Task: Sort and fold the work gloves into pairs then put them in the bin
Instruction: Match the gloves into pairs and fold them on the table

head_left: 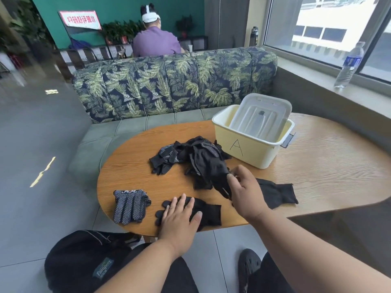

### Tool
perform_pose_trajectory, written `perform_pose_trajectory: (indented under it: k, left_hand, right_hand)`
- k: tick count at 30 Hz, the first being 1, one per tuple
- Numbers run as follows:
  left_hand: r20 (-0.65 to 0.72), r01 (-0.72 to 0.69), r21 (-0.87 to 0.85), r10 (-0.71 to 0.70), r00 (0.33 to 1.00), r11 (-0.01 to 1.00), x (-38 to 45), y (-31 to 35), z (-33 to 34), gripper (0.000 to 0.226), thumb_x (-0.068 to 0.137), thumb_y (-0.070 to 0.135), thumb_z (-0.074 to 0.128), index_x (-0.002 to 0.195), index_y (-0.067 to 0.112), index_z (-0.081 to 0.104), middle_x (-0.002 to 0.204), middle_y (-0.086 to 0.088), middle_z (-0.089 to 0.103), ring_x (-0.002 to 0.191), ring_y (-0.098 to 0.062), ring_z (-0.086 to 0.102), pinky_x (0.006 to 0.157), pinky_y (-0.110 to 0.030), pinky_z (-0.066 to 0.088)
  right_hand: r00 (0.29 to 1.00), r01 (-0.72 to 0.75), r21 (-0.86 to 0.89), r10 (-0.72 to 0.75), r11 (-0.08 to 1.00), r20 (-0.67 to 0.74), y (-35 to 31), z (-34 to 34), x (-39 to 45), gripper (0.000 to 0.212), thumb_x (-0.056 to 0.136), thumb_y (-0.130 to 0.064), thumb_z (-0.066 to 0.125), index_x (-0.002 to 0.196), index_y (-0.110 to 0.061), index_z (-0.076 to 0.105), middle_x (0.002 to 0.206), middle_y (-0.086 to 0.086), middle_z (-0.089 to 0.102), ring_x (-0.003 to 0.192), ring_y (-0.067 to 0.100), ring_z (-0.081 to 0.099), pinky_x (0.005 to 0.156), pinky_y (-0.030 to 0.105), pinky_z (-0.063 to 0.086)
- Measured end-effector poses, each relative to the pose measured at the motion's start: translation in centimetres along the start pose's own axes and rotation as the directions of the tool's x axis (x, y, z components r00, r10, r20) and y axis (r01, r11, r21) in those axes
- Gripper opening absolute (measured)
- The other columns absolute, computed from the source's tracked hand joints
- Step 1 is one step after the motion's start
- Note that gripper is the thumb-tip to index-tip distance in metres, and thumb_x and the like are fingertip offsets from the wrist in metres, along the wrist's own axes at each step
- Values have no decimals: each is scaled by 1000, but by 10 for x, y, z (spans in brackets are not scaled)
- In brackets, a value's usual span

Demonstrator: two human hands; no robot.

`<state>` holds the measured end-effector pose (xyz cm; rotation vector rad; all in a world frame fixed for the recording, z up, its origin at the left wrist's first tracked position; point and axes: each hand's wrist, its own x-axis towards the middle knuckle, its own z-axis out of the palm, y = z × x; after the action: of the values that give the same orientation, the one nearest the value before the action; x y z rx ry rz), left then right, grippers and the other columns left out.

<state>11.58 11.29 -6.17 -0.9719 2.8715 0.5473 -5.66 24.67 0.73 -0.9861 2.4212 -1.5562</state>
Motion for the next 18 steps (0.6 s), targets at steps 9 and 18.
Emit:
perform_pose_trajectory:
  k: [9, 18]
  left_hand:
    - [181, 255, -924, -260, 948, 284, -3, 28, -50, 76, 97, 75, 31, 113, 15, 76, 105, -1, 75, 95, -19, 66, 83, -35, 50]
    - [280, 228, -943, -209, 937, -241, -4, 24, -78, 44, 103, 37, 57, 128, 2, 68, 120, -17, 74, 115, -32, 70, 107, -48, 49]
  right_hand:
    - [954, -226, 516, 80, 826, 290, -55, -18, -20, 14, 97, -1, 44, 87, 8, 44, 105, 17, 69, 80, 17, 57, 74, 28, 49]
    - [892, -210, 373, 20, 904, 452, -56, -12, -25, 20, 78, -24, 52, 75, -4, 52, 96, 14, 72, 88, 18, 62, 82, 36, 49]
